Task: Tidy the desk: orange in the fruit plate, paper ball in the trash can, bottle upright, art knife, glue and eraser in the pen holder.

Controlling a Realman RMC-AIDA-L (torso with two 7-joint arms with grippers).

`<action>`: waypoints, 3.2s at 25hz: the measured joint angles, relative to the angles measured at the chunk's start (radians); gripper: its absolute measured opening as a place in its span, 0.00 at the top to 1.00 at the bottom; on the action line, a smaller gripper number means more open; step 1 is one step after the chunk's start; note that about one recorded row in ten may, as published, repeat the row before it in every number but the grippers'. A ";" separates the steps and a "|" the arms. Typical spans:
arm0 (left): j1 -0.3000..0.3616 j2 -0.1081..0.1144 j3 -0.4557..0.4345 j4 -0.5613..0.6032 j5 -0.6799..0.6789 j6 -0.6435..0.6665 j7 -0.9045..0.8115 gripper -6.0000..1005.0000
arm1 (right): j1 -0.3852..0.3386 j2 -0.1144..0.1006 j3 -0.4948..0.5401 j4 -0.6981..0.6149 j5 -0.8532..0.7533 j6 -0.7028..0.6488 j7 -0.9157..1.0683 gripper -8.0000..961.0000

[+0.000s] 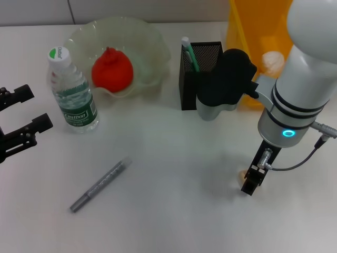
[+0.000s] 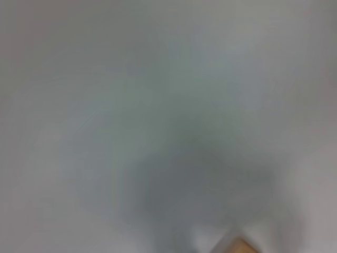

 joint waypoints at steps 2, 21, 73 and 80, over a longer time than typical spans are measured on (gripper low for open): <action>0.000 0.000 0.000 0.000 0.000 0.000 0.000 0.25 | 0.004 0.000 0.000 0.008 0.001 0.002 0.000 0.27; 0.005 0.002 -0.003 0.000 0.002 0.000 0.001 0.24 | -0.016 -0.003 -0.004 -0.109 -0.001 -0.044 0.011 0.70; 0.007 0.035 -0.009 0.196 0.087 -0.010 -0.151 0.25 | -0.216 -0.006 0.406 -0.521 0.108 0.082 -0.276 0.36; -0.015 0.020 0.003 0.584 0.235 0.044 -0.451 0.25 | -0.381 -0.008 0.547 -0.506 0.378 0.014 -0.577 0.36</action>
